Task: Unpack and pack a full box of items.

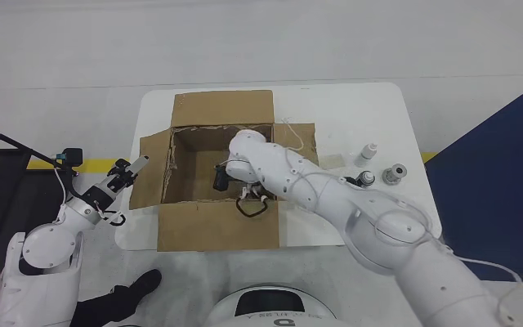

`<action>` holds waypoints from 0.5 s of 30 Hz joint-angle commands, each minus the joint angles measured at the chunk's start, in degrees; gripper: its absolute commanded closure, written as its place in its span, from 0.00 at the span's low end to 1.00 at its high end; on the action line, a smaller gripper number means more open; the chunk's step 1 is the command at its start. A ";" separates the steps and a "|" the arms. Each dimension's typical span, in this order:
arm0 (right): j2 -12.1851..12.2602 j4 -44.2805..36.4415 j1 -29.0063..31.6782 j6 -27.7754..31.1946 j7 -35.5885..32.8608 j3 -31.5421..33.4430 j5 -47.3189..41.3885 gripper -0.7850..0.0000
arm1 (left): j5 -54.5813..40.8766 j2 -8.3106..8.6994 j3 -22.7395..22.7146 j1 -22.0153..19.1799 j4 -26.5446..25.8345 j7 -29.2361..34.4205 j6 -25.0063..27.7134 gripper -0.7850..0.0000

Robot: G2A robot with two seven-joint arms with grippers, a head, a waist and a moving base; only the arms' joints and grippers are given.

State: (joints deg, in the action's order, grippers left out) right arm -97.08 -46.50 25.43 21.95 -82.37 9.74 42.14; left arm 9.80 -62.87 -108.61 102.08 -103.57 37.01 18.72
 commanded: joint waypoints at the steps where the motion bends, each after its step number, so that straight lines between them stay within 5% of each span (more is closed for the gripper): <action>1: -0.56 0.59 -0.91 0.73 0.74 0.00 -0.39 1.00 | 0.00 0.00 0.00 0.00 0.00 0.00 0.00 0.00; 8: -1.28 1.27 -4.26 3.13 3.28 0.48 -2.48 1.00 | 0.00 0.00 0.00 0.00 0.00 0.00 0.00 0.00; 15: 0.39 -3.13 -5.09 -3.15 14.37 4.79 0.97 1.00 | 0.00 0.00 0.00 0.00 0.00 0.00 0.00 0.00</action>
State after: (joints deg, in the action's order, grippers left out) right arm -97.18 -48.23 20.33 20.12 -70.36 13.67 42.26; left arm 9.80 -62.87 -108.61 102.08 -103.57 37.01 18.72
